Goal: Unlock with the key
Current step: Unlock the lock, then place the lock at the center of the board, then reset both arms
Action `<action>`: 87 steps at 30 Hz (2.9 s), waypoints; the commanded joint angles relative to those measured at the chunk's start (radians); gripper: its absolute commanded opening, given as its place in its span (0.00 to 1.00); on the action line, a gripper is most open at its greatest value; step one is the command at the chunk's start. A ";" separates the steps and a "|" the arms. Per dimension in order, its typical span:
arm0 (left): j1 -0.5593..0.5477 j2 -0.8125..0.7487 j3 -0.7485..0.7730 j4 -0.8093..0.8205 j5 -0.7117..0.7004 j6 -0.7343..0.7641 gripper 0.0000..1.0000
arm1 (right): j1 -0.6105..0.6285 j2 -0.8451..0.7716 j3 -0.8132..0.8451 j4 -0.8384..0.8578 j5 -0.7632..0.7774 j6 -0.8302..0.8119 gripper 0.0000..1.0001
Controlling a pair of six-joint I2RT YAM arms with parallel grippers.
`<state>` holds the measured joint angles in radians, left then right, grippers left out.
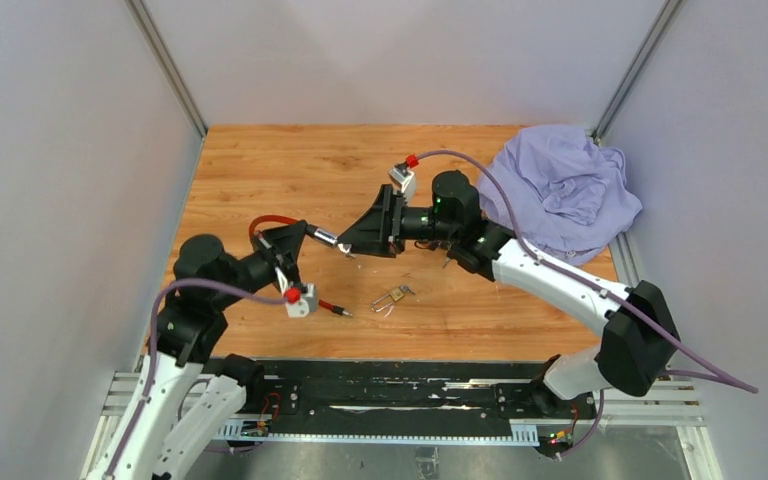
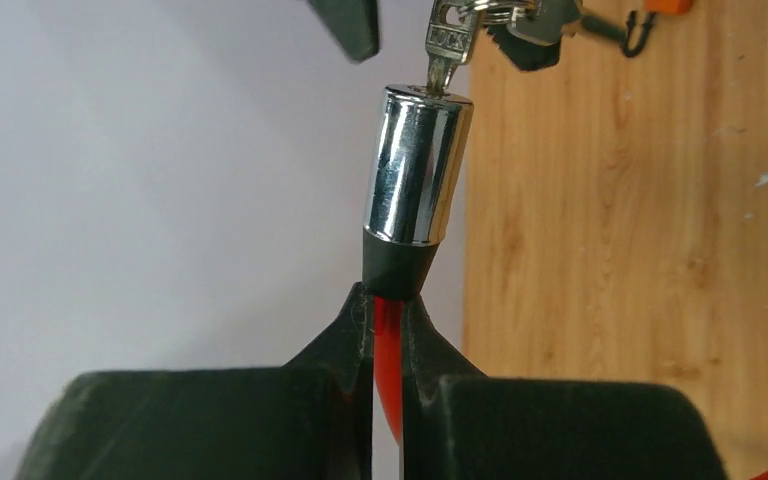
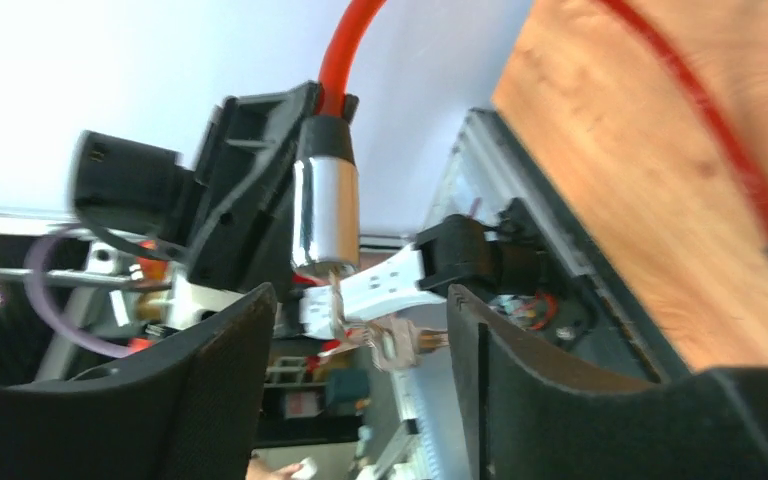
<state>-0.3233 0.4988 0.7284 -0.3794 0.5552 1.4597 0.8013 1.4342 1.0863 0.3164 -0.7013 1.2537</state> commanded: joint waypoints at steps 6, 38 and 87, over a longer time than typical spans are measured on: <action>-0.004 0.356 0.230 -0.276 -0.086 -0.391 0.00 | -0.188 -0.165 0.080 -0.428 0.166 -0.456 0.68; 0.106 1.514 0.781 -0.087 -0.429 -0.607 0.34 | -0.318 -0.280 -0.044 -0.713 0.546 -0.733 0.77; 0.412 0.952 -0.711 1.921 -0.274 -1.472 0.98 | -0.720 -0.108 -0.951 0.777 1.002 -1.317 0.82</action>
<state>0.1043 1.3327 0.0685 1.1233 0.3515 0.0250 0.0891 1.2419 0.2310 0.7597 0.5098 0.0349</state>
